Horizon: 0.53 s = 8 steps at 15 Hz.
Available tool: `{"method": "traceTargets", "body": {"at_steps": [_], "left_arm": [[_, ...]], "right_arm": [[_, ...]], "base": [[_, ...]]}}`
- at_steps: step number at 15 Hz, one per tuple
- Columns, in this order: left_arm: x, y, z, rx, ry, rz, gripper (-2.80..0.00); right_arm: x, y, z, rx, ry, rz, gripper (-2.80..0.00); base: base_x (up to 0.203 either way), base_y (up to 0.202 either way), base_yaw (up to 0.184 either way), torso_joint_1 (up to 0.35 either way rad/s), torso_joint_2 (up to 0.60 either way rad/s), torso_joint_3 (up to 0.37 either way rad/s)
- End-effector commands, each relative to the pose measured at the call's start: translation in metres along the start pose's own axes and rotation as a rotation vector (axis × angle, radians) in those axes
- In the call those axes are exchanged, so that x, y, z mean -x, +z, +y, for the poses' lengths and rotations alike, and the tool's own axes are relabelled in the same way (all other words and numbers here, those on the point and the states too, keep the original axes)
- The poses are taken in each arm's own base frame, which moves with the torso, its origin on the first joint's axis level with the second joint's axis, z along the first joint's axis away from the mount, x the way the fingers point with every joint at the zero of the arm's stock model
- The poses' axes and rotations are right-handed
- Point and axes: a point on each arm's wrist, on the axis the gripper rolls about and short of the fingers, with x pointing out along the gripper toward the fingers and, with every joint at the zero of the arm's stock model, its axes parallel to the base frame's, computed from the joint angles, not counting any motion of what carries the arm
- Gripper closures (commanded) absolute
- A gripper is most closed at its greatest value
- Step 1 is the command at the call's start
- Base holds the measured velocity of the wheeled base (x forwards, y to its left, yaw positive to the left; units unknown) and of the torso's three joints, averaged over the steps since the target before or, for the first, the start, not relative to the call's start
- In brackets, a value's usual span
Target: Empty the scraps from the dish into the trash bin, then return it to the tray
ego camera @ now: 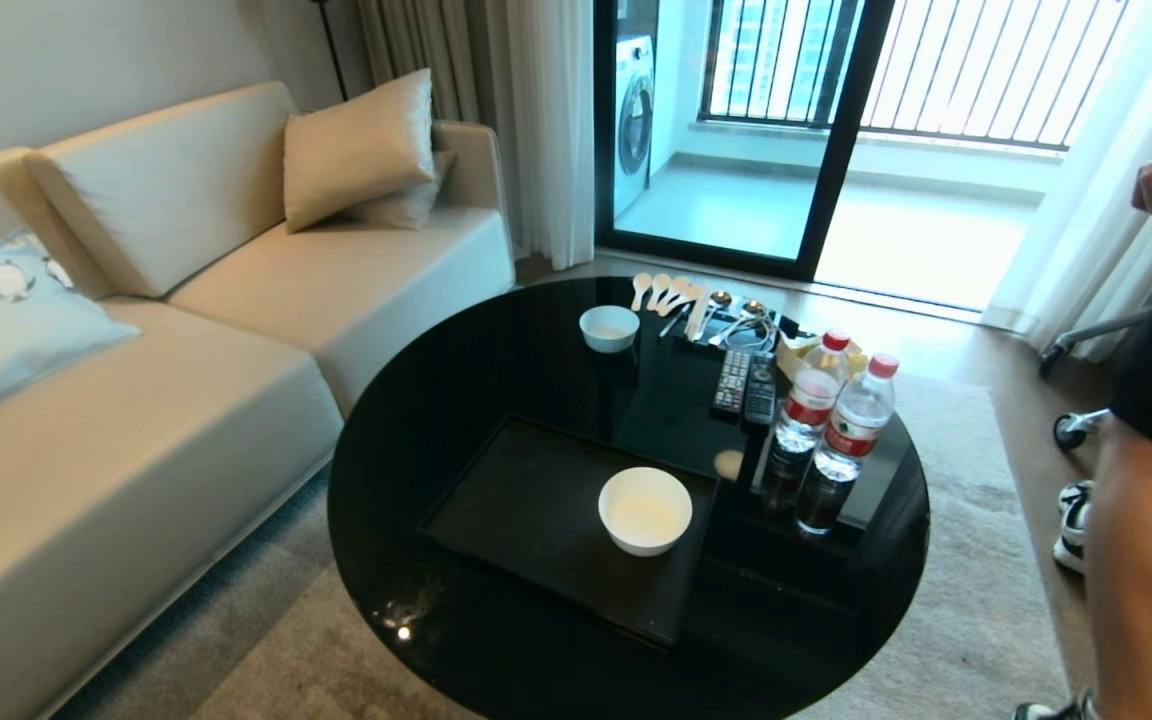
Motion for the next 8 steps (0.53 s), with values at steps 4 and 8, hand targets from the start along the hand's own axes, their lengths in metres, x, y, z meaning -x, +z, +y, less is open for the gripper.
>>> {"method": "traceTargets", "body": {"at_steps": [4,8], "left_arm": [[0.0,0.0,0.0,0.001,0.0,-0.001,0.0],[0.0,0.0,0.0,0.001,0.0,-0.001,0.0]], "right_arm": [[0.042,-0.027,-0.006,-0.034,0.003,-0.089,0.0],[0.061,-0.053,-0.001,-0.034,0.162,-0.102,0.0]], "base": [[0.0,0.0,0.0,0.0,0.0,0.0],[0.0,0.0,0.0,0.0,0.0,0.0]]}}
